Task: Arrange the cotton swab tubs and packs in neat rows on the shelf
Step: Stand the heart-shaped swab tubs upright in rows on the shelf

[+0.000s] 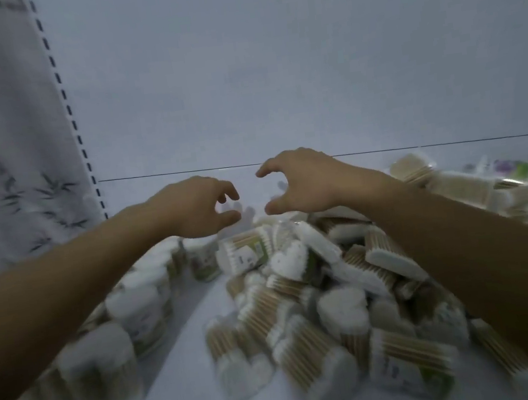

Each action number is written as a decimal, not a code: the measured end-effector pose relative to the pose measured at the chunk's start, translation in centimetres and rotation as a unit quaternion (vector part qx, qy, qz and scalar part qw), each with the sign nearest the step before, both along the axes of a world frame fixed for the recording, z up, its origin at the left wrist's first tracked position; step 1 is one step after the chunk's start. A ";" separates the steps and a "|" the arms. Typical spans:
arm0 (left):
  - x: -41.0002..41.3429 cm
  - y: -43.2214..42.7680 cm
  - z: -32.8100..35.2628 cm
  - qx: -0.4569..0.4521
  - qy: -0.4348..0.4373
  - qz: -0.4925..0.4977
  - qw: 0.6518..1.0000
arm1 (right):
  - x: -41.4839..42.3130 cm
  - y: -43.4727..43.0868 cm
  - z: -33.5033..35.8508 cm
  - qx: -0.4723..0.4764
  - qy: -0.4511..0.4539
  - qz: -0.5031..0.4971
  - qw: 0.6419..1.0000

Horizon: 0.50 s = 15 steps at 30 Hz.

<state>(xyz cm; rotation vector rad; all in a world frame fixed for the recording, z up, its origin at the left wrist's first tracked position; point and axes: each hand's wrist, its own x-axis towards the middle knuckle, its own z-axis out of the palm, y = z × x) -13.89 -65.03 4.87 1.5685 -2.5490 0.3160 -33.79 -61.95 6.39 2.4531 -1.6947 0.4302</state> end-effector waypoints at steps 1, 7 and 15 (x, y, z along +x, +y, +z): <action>1.2 0.1 -0.4 0.017 -0.026 0.026 0.999 | 1.2 -0.4 -0.2 0.012 0.013 0.015 1.000; 6.9 0.0 -2.1 0.088 -0.102 0.111 0.985 | 8.1 -2.8 -1.5 0.092 0.117 0.080 0.986; 8.4 -1.8 -2.2 0.129 -0.093 0.077 0.984 | 13.4 -6.4 -2.0 0.157 0.153 0.072 0.973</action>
